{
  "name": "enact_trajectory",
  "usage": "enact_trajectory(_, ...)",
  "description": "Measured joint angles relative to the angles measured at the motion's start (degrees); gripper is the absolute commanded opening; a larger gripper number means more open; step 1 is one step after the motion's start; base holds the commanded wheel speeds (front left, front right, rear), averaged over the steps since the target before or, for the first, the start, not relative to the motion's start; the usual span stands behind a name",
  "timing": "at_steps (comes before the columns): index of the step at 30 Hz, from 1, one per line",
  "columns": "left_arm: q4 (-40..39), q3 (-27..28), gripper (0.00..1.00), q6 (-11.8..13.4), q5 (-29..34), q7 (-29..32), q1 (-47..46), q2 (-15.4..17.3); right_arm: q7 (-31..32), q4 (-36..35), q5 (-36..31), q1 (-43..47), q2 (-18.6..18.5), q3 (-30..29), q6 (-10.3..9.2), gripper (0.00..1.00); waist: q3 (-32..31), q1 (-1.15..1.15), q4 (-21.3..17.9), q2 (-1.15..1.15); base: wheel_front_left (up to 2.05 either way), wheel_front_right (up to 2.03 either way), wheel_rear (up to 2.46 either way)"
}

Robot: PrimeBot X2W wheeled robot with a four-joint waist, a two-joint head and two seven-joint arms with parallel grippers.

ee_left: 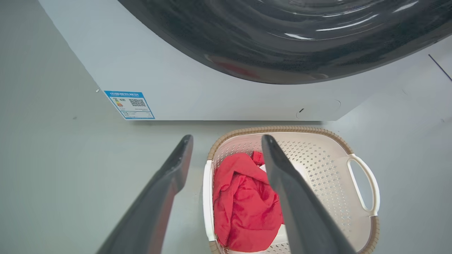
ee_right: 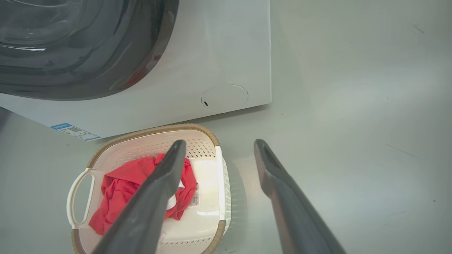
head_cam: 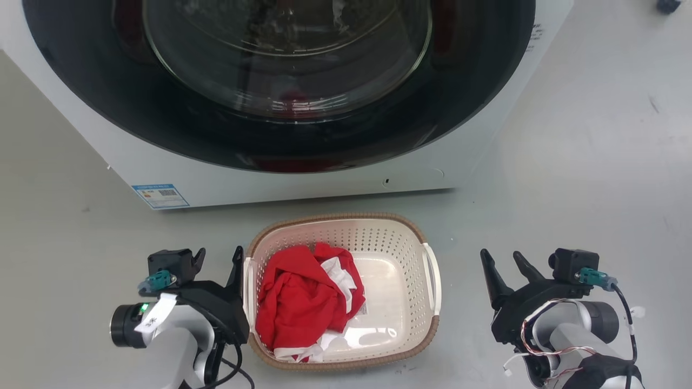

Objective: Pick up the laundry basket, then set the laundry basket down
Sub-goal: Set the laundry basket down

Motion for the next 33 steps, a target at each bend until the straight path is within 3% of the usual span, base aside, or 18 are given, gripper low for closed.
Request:
enact_trajectory(22, -25.7, 3.3, 1.00, 7.5, 6.5, 0.0, 17.8, 3.1, 0.0, -17.3, -7.8, 11.5, -4.2, -3.6, -6.28, 1.00, -10.8, 0.01, 0.5, -0.01, 0.00, 0.00, 0.00)
enact_trajectory(33, -39.4, 4.9, 1.00, 9.0, 9.5, 0.0, 30.1, 4.7, 0.0, -28.7, -12.3, 21.1, -6.5, -5.4, -9.58, 1.00, -15.5, 0.01, 0.4, -0.01, 0.00, 0.00, 0.00)
